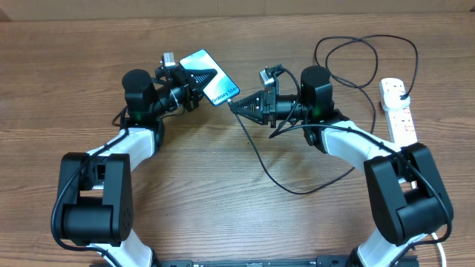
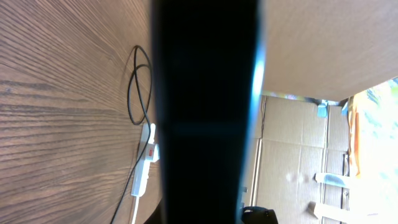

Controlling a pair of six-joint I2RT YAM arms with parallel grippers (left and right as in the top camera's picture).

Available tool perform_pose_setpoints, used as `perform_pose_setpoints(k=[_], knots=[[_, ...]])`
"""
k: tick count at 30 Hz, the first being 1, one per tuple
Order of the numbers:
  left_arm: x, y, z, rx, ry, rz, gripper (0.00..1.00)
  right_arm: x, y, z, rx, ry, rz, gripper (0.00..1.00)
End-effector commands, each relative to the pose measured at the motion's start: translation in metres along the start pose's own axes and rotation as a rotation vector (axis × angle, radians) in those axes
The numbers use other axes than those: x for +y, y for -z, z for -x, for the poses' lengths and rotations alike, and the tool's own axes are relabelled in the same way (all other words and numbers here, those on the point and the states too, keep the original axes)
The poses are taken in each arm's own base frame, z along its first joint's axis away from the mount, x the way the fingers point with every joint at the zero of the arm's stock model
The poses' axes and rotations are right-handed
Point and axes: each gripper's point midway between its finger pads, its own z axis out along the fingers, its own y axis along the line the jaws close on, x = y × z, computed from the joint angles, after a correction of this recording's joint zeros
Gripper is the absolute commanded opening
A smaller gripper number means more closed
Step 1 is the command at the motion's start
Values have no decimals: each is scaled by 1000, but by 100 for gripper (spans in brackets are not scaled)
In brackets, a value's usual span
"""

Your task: Plug charger to phone and switch on socket

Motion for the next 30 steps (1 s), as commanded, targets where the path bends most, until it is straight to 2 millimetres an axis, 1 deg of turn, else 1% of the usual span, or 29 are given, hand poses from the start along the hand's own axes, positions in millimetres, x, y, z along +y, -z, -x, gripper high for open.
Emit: perform_pose_setpoints(k=[1, 5, 12, 20, 30], knots=[[-13, -4, -10, 42, -39, -26, 5, 1, -1, -1, 6, -7, 1, 4], [-13, -4, -12, 54, -60, -27, 4, 1, -1, -1, 7, -7, 1, 4], [-13, -2, -22, 114, -137, -33, 4, 1, 0, -2, 16, -7, 4, 4], [-12, -1, -31, 166, -164, -37, 4, 2, 0, -4, 22, -7, 7, 4], [-12, 0, -37, 201, -200, -43, 4, 1, 2, -1, 15, -9, 6, 4]])
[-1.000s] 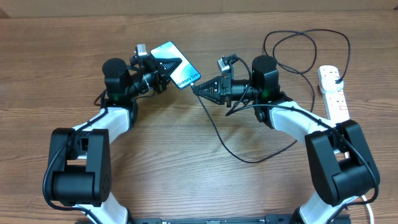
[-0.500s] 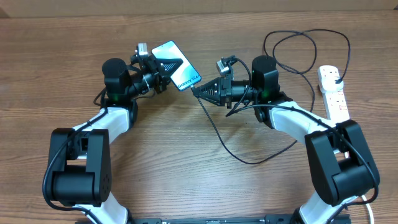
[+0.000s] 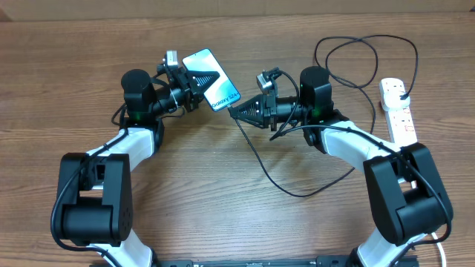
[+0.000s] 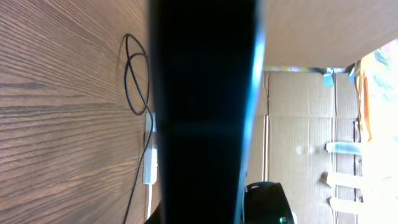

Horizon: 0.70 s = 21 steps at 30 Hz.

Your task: Plug charger to phone and switch on socket

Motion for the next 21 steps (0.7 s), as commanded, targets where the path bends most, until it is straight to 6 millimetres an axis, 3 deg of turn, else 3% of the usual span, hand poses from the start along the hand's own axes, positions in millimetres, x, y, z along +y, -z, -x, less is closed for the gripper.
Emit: perform_pose_setpoints(k=[1, 21], knots=[[-12, -3, -23, 123, -80, -33, 4, -1, 2, 10, -50, 7, -11, 4], [-12, -10, -36, 170, 14, -24, 4, -4, 3, 21, -111, 37, -32, 4]])
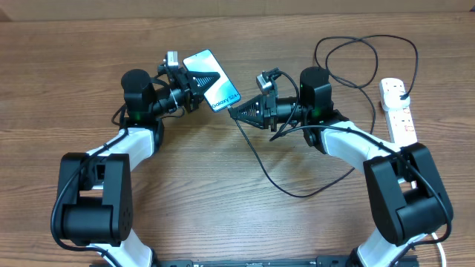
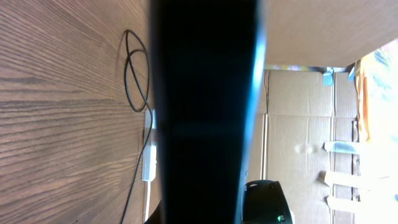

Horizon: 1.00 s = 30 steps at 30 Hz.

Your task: Plug charger to phone and switch on socket

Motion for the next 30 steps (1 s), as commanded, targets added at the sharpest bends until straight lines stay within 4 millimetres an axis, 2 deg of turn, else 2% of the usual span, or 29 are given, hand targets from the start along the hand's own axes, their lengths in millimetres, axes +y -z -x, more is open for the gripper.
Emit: perform_pose_setpoints(k=[1, 25, 30], knots=[[-11, -10, -35, 162, -9, -22, 4, -3, 3, 22, -114, 33, -32, 4], [-12, -11, -52, 247, 3, -26, 4, -8, 4, 27, -147, 64, -54, 4], [-7, -10, -55, 263, 31, -10, 4, -8, 4, 29, -156, 85, -59, 4]])
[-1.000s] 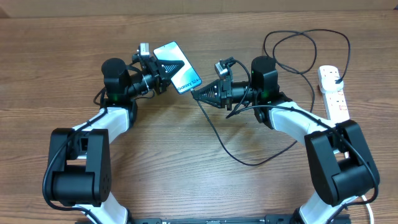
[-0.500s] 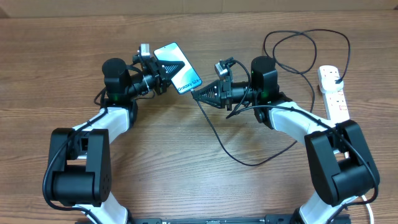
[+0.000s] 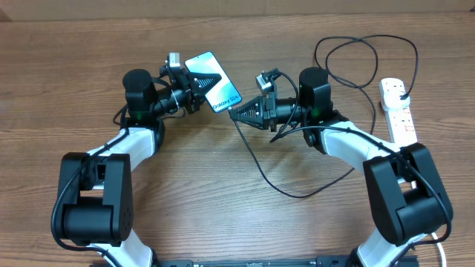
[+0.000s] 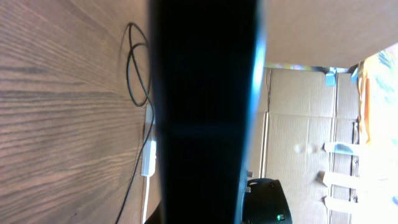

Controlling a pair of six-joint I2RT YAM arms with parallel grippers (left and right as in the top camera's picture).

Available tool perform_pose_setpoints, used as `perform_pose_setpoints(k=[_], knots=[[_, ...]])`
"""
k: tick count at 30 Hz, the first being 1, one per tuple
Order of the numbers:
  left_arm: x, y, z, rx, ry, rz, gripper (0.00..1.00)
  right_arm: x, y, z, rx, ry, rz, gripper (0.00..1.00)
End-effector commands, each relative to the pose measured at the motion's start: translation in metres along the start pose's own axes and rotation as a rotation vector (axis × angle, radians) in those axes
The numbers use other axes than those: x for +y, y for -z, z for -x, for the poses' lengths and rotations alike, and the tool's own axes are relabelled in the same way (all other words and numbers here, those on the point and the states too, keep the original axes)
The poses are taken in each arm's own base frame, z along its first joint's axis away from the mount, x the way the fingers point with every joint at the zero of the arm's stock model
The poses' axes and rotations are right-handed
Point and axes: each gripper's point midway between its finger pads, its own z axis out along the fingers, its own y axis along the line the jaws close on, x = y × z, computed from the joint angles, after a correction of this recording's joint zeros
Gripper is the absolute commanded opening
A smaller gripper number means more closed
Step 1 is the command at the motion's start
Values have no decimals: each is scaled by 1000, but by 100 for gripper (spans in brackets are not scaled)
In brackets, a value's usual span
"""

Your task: Plug charger to phone and switch on socket

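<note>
The phone (image 3: 214,81), blue-backed with white lettering, is held off the table, tilted, with my left gripper (image 3: 194,89) shut on its left edge. In the left wrist view the phone (image 4: 205,112) is a dark band filling the middle and hides the fingers. My right gripper (image 3: 234,112) is shut on the charger plug, its tip just below the phone's lower right corner. The black cable (image 3: 260,167) hangs from the plug, curves over the table and loops back to the white power strip (image 3: 397,111) at the far right.
The cable makes a big loop (image 3: 364,55) at the back right, seen as the loop (image 4: 138,68) in the left wrist view, with the power strip (image 4: 149,163) below it. Cardboard boxes (image 4: 305,124) stand beyond the table. Wooden table (image 3: 223,215).
The phone has shifted slightly to the right, toward the right gripper. The plug tip stands a little closer to the phone's lower corner. Both grips are unchanged.
At first the plug tip was right by the phone's lower corner, both held off the table. Then the right gripper sat slightly lower and apart from the phone. Since then the phone has edged right, and the two stand close again.
</note>
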Motion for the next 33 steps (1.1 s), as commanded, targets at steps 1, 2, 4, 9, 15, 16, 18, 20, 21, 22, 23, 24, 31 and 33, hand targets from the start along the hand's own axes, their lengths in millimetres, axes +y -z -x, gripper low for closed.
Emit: perform_pose_setpoints(k=[1, 2, 4, 9, 15, 16, 18, 20, 21, 22, 23, 24, 31, 33], knots=[[-9, -9, -51, 249, -4, -21, 5, -7, 5, 30, -159, 45, -58, 4], [-10, -9, -52, 255, -6, -22, 4, -7, 5, 30, -159, 48, -58, 4], [-10, -8, -54, 265, -16, -24, 4, -7, 5, 30, -159, 48, -58, 4], [-10, -7, -59, 295, -42, -32, 4, -9, 5, 30, -159, 40, -62, 4], [-13, -4, -64, 329, -108, -51, 4, -10, 8, 29, -150, 27, -60, 4], [-13, -4, -65, 333, -124, -55, 4, -10, 10, 29, -148, 23, -60, 4], [-14, -3, -67, 344, -142, -61, 4, -12, 14, 29, -144, 11, -58, 4], [-14, -3, -68, 349, -157, -64, 4, -13, 19, 30, -140, -2, -57, 4], [-14, -3, -68, 352, -164, -66, 4, -14, 21, 30, -142, -8, -58, 4], [-14, -3, -68, 352, -164, -66, 4, -14, 23, 30, -141, -11, -57, 4], [-14, -3, -68, 351, -163, -65, 4, -14, 24, 31, -141, -12, -56, 4], [-14, -3, -68, 349, -163, -65, 5, -14, 25, 31, -141, -12, -55, 4], [-14, -3, -67, 348, -146, -62, 5, -17, 25, 36, -174, -8, -72, 4], [-14, -4, -68, 350, -141, -61, 4, -18, 25, 39, -191, -8, -80, 4]])
